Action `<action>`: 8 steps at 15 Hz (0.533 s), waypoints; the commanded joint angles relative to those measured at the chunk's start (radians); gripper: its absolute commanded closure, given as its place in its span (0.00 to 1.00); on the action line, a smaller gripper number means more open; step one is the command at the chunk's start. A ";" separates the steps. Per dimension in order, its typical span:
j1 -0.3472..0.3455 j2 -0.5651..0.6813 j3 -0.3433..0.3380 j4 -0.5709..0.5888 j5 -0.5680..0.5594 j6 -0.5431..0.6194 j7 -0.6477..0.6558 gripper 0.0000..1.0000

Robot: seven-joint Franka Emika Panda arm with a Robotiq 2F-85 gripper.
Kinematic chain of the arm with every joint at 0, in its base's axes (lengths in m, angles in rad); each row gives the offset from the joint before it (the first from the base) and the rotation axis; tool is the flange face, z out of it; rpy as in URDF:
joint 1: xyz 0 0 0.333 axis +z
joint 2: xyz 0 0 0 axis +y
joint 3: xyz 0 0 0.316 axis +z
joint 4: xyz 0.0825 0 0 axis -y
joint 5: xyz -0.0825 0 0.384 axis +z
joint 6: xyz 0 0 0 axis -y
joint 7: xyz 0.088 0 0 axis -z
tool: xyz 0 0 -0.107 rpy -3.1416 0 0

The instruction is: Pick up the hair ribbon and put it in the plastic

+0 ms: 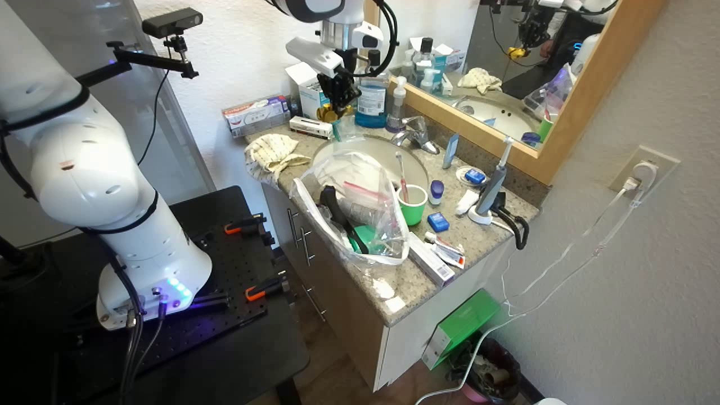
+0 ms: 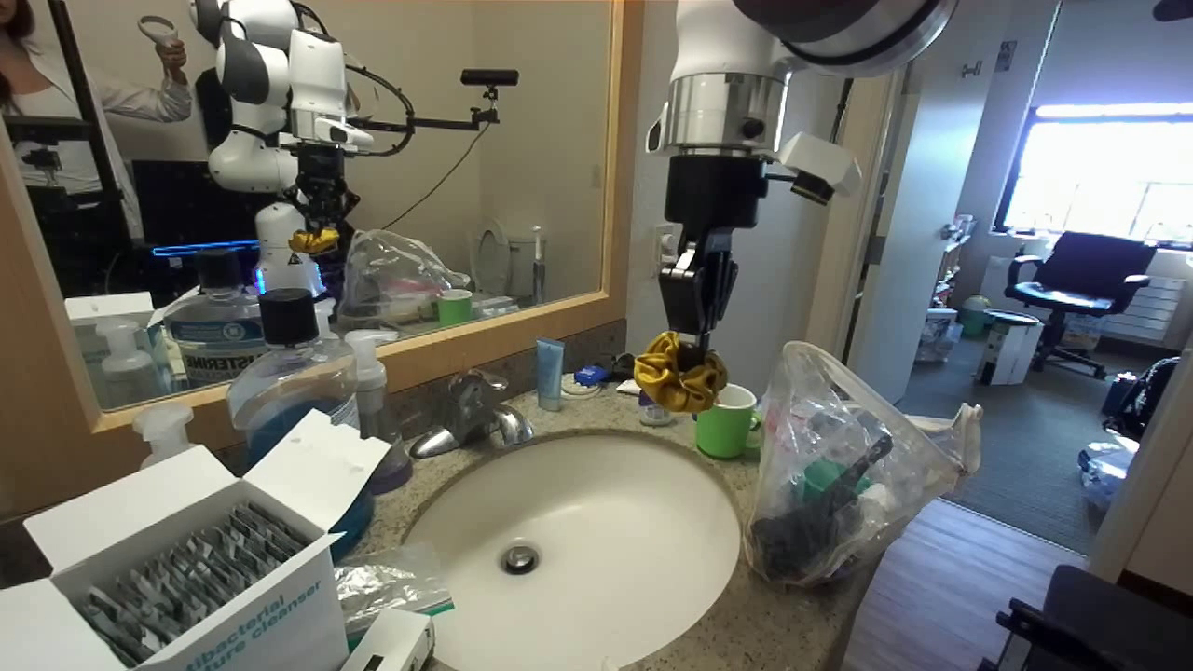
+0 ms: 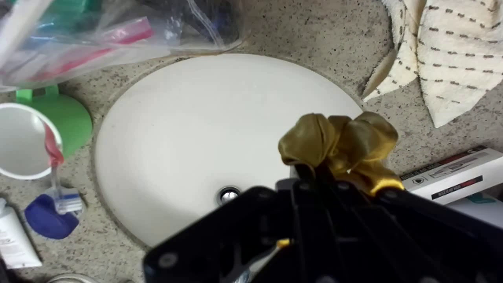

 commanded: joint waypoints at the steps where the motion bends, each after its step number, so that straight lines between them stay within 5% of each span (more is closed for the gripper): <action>1: -0.008 -0.081 -0.016 -0.053 0.029 -0.030 -0.022 0.98; 8: -0.023 -0.158 -0.072 -0.126 0.069 -0.044 -0.025 0.98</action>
